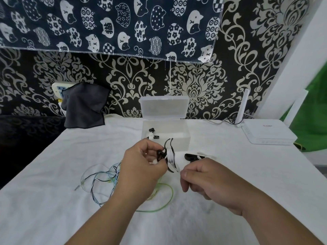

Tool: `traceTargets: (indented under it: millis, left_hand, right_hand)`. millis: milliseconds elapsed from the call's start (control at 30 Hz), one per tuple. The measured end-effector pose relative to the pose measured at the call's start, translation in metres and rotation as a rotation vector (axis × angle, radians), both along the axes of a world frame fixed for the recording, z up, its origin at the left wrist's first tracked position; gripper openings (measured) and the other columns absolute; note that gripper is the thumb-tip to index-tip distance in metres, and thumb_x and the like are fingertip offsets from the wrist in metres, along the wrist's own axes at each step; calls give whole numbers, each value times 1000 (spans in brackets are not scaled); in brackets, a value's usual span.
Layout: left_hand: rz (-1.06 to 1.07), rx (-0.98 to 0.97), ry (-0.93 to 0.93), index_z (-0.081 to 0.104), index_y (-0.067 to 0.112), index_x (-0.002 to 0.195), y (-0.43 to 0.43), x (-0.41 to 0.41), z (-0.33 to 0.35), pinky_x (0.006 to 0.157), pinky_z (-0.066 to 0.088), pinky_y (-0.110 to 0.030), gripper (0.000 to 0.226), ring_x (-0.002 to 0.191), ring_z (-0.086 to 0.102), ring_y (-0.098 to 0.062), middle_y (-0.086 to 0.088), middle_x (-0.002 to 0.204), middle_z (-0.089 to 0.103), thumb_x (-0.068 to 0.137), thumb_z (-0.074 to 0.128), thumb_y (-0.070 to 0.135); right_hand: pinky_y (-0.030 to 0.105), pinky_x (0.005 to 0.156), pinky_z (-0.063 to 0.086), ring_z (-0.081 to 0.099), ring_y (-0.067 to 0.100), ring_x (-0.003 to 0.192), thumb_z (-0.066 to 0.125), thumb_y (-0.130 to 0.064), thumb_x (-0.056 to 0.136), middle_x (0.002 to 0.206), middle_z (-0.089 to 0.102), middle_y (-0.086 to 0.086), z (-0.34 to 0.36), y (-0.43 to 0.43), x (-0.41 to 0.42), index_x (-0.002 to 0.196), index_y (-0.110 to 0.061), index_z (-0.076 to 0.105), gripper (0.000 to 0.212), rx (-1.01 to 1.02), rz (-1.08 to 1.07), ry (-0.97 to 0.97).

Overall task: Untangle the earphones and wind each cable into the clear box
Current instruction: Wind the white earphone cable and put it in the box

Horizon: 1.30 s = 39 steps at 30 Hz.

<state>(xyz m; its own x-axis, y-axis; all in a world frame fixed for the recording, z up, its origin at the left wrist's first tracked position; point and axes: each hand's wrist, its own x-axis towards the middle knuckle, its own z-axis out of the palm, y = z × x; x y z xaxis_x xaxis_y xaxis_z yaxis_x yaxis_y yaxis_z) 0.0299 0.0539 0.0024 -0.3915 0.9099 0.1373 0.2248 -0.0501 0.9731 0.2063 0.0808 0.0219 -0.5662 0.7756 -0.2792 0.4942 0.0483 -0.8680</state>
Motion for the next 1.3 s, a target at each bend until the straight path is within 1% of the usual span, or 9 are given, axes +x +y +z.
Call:
traceTargets:
  millis: [167,300,433,567,733,833,933,1100,1300]
  left_hand:
    - [-60,-33,334,64,29,76,-8,6,2,53,40,-7,28,58,59,2,24,72,64,72,72,3]
    - [-127,-70,411,63,33,74,-9,7,2,51,40,-11,27,53,56,-3,20,69,64,72,70,7]
    - [-254,-89,215,67,26,72,-13,10,11,44,35,-11,30,44,47,-3,8,64,64,75,69,-3]
    - [-401,-77,29,67,13,78,-13,13,15,45,35,-11,27,43,44,-2,9,56,60,76,68,-14]
    - [-359,-14,-182,71,15,78,-7,11,8,58,47,-23,19,64,62,-19,-9,73,73,65,73,0]
    - [-211,14,-260,71,13,78,-4,9,5,60,50,-22,20,61,62,-13,-6,73,72,61,71,4]
    - [-74,19,-197,70,11,83,-2,7,6,56,46,-16,25,54,57,-7,6,61,66,68,78,-7]
    - [27,-9,44,70,19,81,-3,0,7,50,42,-11,27,48,51,-1,14,55,61,73,75,-6]
    - [-63,-23,431,67,31,78,-7,-1,3,59,44,-11,27,70,61,2,21,74,66,70,73,6]
  right_hand:
    - [26,51,23,29,16,53,54,-18,99,52,38,-8,8,-2,-1,70,-18,71,33,44,-35,147]
    - [24,48,20,25,16,51,54,-10,99,55,33,4,11,4,7,68,-12,69,35,76,-239,326]
    - [14,49,29,36,3,40,57,-14,97,44,41,-15,14,7,13,70,-9,68,30,244,-374,282]
    - [12,45,28,34,3,39,59,-23,97,39,38,-15,10,9,13,72,-14,70,28,370,-464,202]
    - [20,48,28,36,1,34,55,-31,100,38,40,-16,2,11,10,71,-13,68,37,188,-435,50]
    - [24,47,28,33,10,41,50,-29,102,45,39,-13,-5,7,3,61,-17,64,45,24,-279,-18]
    - [30,55,25,33,18,55,46,-27,103,56,43,-3,-10,0,-4,70,-16,68,41,-31,-85,-70]
    - [22,51,28,33,10,49,47,-24,103,58,42,-5,-3,-5,-4,80,-17,71,34,-63,44,-45]
    - [26,58,32,35,8,51,54,-27,100,54,39,-11,7,-3,0,80,-21,74,28,114,-9,17]
